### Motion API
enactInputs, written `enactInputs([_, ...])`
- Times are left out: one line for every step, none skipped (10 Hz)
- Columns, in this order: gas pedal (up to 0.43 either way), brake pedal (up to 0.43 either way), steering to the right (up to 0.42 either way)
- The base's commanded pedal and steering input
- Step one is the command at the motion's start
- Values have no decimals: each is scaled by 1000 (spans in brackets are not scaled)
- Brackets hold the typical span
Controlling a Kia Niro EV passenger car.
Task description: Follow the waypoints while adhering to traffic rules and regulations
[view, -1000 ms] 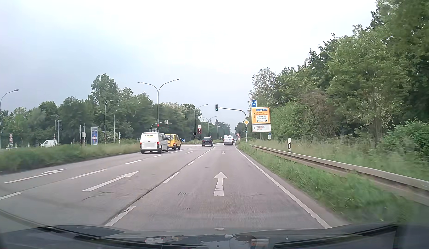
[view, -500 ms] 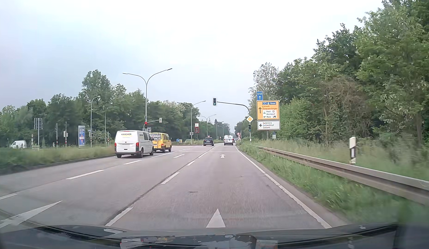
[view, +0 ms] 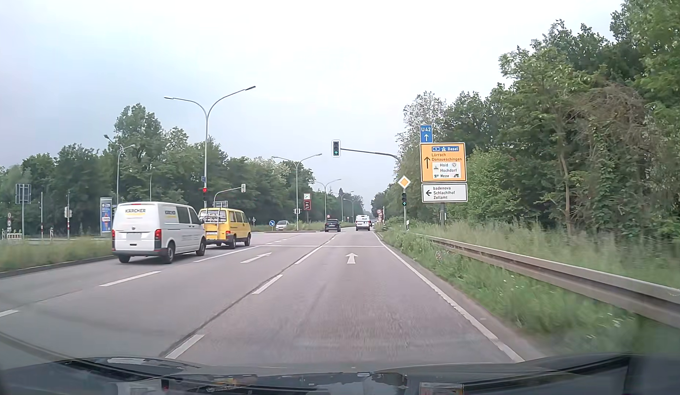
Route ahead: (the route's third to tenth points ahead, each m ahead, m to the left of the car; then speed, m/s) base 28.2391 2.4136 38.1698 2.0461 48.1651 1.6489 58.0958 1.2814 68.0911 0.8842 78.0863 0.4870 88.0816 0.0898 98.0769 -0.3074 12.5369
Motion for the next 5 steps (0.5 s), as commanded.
enactInputs([118, 0, 1])
enactInputs([118, 0, 1])
enactInputs([118, 0, 1])
enactInputs([118, 0, 1])
enactInputs([118, 0, 1])
